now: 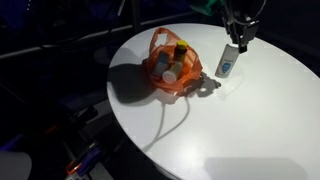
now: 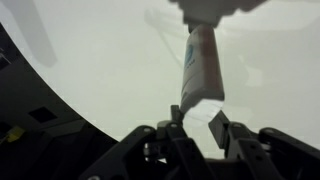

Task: Pick up the white container from the table and put it in the orange plastic bag

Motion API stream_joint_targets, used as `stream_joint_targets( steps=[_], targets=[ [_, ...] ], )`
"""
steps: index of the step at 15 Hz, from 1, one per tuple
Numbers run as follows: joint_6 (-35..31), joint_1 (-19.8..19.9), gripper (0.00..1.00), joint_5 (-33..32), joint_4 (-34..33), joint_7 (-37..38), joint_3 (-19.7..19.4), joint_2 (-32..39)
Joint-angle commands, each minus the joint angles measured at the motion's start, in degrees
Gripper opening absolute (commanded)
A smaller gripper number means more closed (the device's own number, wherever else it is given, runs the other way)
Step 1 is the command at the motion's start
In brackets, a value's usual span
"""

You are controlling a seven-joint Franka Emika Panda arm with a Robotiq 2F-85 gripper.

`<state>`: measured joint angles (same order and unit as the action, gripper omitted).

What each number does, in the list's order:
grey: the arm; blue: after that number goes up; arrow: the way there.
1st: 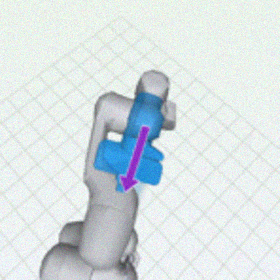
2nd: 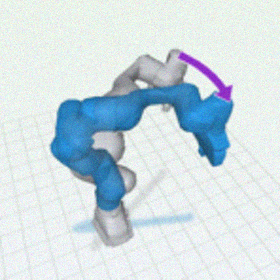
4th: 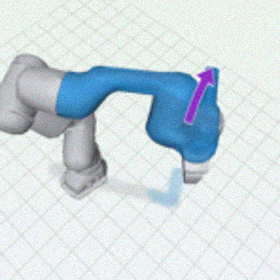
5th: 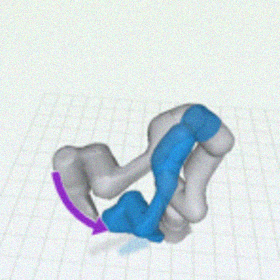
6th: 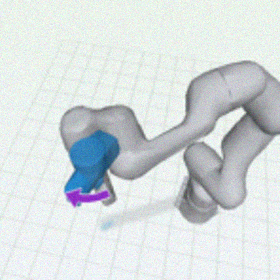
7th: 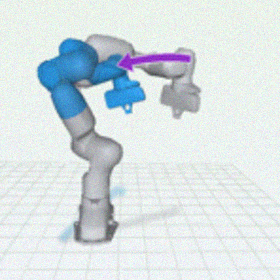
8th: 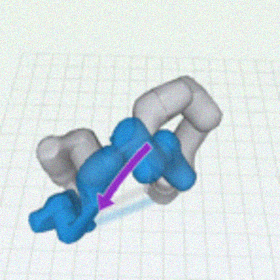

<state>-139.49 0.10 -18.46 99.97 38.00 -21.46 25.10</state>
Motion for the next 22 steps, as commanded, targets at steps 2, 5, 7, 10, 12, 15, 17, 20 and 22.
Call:
stream_joint_targets(
  steps=[2, 5, 7, 10, 12, 15, 17, 20, 22],
  targets=[
    [3.5, 0.8, 0.11, -0.9, 0.5, -1.1, 0.9, -4.1],
    [5.0, 1.2, 0.11, -1.0, 1.8, -2.6, 1.4, -7.4],
    [5.8, 1.5, 0.1, -1.0, 3.0, -4.4, 1.9, -10.5],
    [6.9, 2.3, 0.11, -0.4, 4.7, -7.6, 3.2, -14.9],
    [7.1, 2.7, 0.11, -0.4, 6.6, -9.4, 4.3, -18.0],
    [6.5, 3.3, 0.11, 0.3, 10.4, -11.3, 6.5, -22.1],
    [6.0, 3.6, 0.11, 0.7, 13.4, -11.7, 8.0, -24.2],
    [5.7, 4.0, 0.11, 0.9, 17.0, -12.0, 10.0, -26.0],
    [5.5, 4.3, 0.11, 0.9, 18.8, -11.8, 11.0, -26.2]
  ],
)
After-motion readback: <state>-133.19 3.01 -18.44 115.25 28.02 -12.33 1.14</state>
